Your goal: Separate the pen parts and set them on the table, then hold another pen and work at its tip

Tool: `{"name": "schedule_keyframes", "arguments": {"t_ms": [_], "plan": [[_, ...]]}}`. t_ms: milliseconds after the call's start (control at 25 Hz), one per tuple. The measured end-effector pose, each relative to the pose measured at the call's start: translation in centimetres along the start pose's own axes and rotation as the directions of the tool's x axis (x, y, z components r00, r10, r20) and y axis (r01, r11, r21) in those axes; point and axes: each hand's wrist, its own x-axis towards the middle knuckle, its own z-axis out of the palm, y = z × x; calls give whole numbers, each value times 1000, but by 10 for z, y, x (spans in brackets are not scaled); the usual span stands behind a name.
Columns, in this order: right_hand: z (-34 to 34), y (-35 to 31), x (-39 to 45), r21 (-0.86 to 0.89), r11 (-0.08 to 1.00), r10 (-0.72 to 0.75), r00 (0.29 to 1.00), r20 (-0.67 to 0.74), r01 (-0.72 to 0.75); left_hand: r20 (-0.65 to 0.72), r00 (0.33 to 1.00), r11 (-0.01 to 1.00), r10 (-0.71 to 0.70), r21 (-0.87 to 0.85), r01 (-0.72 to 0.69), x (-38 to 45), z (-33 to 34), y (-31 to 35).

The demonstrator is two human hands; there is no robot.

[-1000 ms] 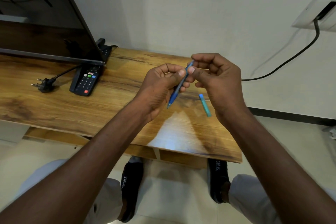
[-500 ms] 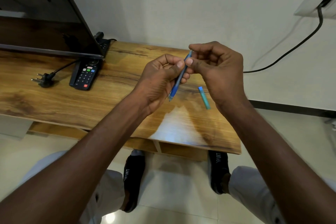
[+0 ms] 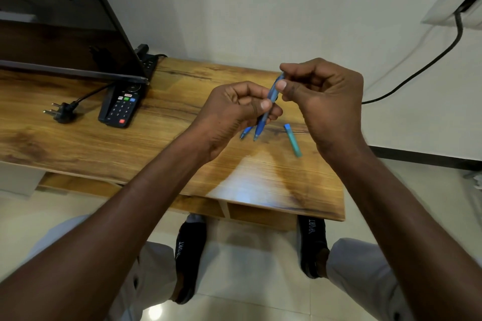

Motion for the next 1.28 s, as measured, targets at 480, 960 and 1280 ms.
{"name": "schedule_keyframes", "arguments": {"t_ms": [480, 960, 1280], "plan": [[-6, -10, 3, 332, 857, 329, 914, 239, -395, -14, 997, 991, -80, 106, 81, 0, 1, 0], [3, -8, 2, 464, 618, 435, 768, 470, -635, -31, 985, 963, -168, 207, 171, -3, 4, -4], [-12, -4, 8, 678, 471, 452, 814, 364, -564, -206, 970, 971, -131, 173, 168, 1, 0, -2]]}}
